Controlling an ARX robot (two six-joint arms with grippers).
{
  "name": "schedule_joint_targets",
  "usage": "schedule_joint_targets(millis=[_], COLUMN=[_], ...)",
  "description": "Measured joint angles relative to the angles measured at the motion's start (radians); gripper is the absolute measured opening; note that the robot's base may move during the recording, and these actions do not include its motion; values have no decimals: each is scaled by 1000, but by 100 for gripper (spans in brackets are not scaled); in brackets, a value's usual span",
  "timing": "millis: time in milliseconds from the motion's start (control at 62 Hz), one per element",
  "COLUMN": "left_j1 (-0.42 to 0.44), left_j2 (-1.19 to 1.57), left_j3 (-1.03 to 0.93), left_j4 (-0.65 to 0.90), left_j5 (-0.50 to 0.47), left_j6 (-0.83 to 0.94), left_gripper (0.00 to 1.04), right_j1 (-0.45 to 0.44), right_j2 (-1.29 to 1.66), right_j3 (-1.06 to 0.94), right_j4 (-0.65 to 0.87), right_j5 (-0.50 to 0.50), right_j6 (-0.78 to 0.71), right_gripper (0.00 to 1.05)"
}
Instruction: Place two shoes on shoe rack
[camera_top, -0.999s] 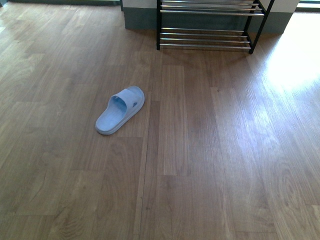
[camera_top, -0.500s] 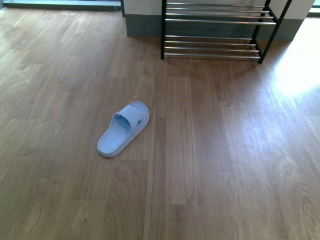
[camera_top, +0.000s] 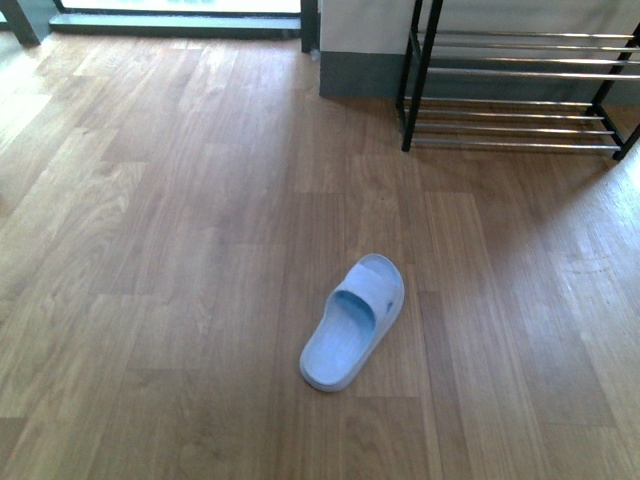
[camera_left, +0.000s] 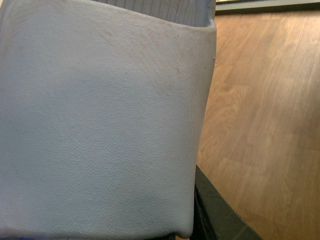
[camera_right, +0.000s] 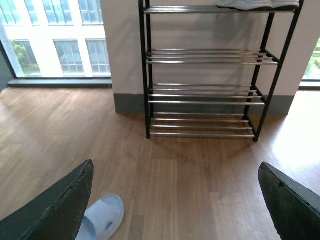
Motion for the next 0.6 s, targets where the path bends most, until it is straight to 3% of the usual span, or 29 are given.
schedule_joint_targets(millis=[596], left_j1=[-1], left_j2=[-1], left_j3=[-2], left_j4=[-1], left_j5=[4], left_j6=[0], left_gripper=[2], right_j1=[-1], right_j2=[-2], right_j3=[0], right_j4=[-1], right_j5=[2], right_j6=[0], right_gripper=[96])
